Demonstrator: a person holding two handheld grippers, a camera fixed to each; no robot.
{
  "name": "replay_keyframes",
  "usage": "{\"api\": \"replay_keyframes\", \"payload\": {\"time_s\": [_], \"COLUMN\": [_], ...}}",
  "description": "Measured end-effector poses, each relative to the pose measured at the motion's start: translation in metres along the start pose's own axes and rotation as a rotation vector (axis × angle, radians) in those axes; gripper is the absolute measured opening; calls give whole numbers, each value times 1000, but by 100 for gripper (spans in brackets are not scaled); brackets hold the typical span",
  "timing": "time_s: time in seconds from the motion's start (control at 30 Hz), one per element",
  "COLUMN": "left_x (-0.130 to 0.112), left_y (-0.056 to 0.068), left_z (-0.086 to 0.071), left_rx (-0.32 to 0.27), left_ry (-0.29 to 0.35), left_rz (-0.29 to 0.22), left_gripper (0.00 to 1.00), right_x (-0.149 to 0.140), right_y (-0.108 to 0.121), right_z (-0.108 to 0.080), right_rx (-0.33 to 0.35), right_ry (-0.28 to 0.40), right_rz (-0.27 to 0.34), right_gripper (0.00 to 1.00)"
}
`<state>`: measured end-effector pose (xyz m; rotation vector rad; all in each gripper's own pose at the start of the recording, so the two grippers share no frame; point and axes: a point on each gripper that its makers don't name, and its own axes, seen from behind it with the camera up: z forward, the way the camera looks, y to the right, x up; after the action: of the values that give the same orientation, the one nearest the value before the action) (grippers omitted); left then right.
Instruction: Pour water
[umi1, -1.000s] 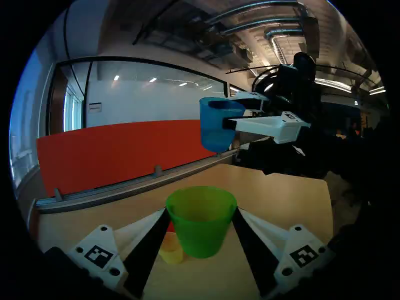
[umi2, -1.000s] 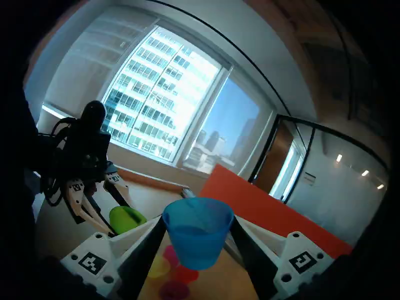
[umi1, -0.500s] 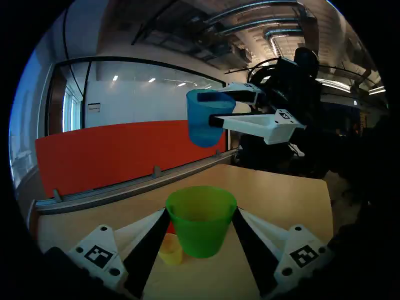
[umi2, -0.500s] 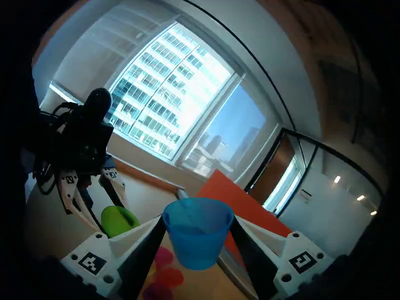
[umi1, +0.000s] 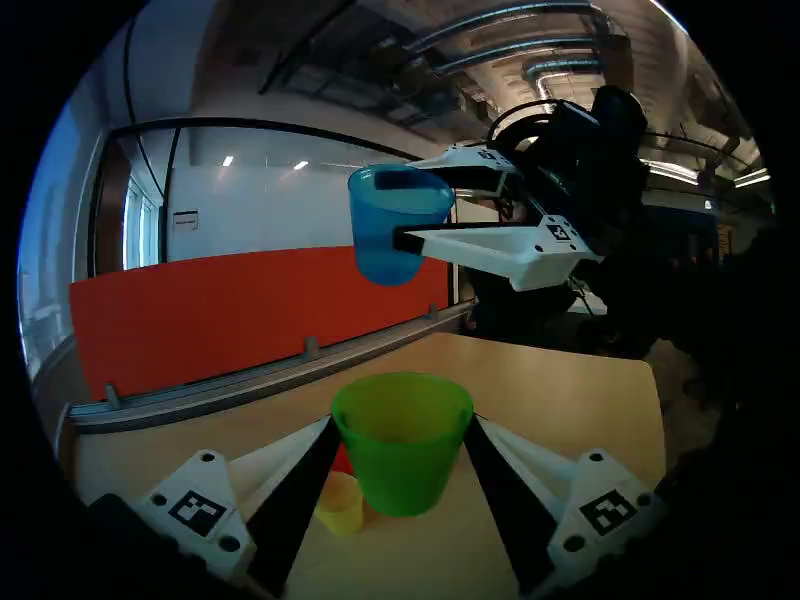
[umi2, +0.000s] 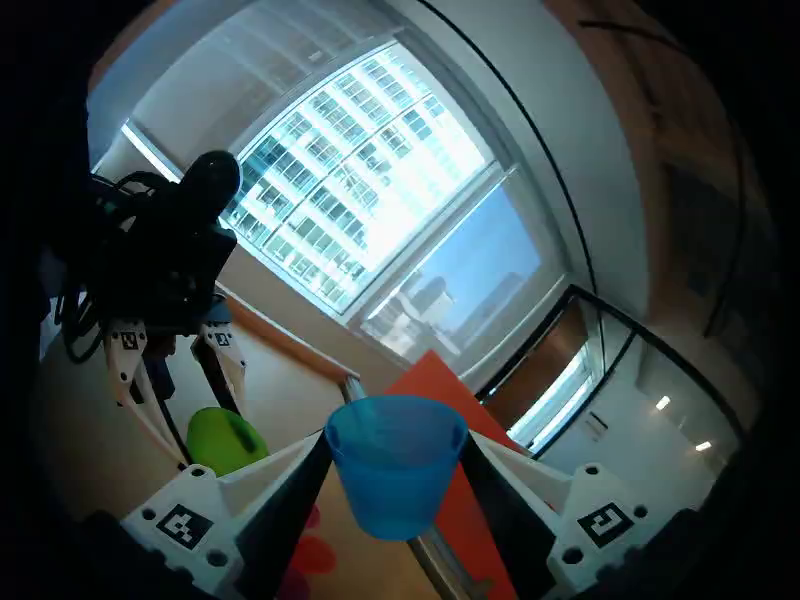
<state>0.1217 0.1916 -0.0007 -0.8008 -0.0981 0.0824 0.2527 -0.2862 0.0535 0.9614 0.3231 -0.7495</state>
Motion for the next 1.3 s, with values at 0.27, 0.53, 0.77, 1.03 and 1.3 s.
{"api": "replay_keyframes", "payload": {"time_s": [0.27,0.53,0.77,1.03,1.3], "left_x": [1,3,5,6,6], "left_y": [0,2,4,4,4], "left_z": [0,1,1,1,2], "left_rx": [-2,-8,-13,-12,-14], "left_ry": [4,5,8,10,11], "left_rz": [-1,3,3,7,5], "left_gripper": [87,87,86,86,86], "right_x": [0,6,10,10,10], "right_y": [2,9,11,11,12], "right_z": [6,11,12,15,17], "right_rx": [0,-7,-6,-5,-3], "right_ry": [-6,-5,-4,-12,-17], "right_rz": [-84,-163,-208,-266,-312], "right_gripper": [91,91,91,91,91]}}
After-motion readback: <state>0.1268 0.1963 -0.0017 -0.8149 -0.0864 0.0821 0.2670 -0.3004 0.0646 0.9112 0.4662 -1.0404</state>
